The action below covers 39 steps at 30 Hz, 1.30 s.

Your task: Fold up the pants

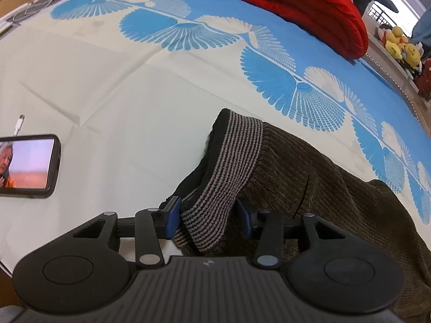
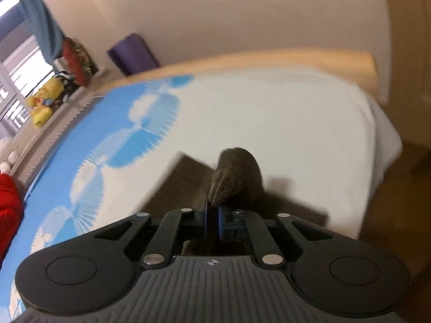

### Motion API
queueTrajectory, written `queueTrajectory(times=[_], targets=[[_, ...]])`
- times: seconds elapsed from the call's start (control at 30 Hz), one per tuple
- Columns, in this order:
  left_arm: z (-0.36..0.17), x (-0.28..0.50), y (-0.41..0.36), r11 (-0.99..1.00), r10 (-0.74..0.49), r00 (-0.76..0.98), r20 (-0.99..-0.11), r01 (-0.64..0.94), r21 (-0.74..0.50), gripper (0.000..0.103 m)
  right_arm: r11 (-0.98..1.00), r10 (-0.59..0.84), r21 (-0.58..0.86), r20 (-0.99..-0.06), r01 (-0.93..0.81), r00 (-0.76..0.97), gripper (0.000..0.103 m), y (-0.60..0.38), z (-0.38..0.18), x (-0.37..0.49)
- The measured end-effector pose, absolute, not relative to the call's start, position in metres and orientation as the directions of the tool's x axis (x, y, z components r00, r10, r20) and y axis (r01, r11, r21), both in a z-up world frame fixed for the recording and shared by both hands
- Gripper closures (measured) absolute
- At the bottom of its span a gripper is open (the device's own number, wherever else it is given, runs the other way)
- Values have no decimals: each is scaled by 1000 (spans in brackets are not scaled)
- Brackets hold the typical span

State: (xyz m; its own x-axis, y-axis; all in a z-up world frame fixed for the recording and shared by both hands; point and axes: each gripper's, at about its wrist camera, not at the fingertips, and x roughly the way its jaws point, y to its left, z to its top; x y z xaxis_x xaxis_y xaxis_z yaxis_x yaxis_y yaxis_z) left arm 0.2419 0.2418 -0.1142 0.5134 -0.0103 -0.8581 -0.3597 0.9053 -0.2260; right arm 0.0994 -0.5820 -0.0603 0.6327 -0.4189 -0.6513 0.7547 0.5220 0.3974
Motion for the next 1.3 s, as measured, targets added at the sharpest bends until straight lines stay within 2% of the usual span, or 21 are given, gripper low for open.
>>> queueTrajectory(times=[0.1,0.2,0.3,0.33,0.4,0.43,0.47,0.6,0.73,0.87,1.03,1.23,1.27,1.3], targets=[[-113,240,243,907,-8,512,-859,-358,-222,57,524,-418,410,-640,747,645,97,-586,-34,102],[-113,239,244,905,-9,507,-862,-363,-223,56,523,-424,412,-634,746,647,97,-593,-43,82],[-113,240,245,906,1,500,-866,-367,-211,55,419,-392,347,-764,839,512,95,-609,-98,62],[-113,240,245,906,4,499,-866,-369,-208,54,366,-392,299,-809,881,438,86,-614,-117,55],[-114,240,244,906,13,497,-867,-373,-201,53,341,-420,370,-762,864,492,71,-617,-128,32],[-114,242,243,907,20,495,-868,-375,-193,52,346,-438,350,-760,870,480,50,-617,-125,29],[-114,242,243,907,25,494,-869,-376,-188,52,355,-466,302,-763,885,448,40,-617,-120,26],[-113,243,237,912,48,489,-871,-377,-161,52,415,-599,180,-684,892,417,42,-619,-87,17],[-113,246,233,914,68,485,-872,-380,-140,51,543,-527,236,-651,806,546,43,-623,-65,33],[-114,246,230,914,87,481,-872,-386,-122,50,675,-419,231,-661,700,622,44,-624,-59,90],[-117,249,230,915,110,469,-876,-392,-95,41,723,-423,128,-696,679,580,44,-628,-74,159],[-121,255,231,920,118,458,-881,-383,-76,38,737,-450,11,-738,676,503,38,-635,-109,215],[-121,256,230,922,120,455,-882,-382,-72,38,742,-449,1,-741,670,498,52,-636,-117,222],[-121,256,229,922,121,455,-882,-380,-69,38,755,-432,7,-748,656,505,80,-637,-121,225]])
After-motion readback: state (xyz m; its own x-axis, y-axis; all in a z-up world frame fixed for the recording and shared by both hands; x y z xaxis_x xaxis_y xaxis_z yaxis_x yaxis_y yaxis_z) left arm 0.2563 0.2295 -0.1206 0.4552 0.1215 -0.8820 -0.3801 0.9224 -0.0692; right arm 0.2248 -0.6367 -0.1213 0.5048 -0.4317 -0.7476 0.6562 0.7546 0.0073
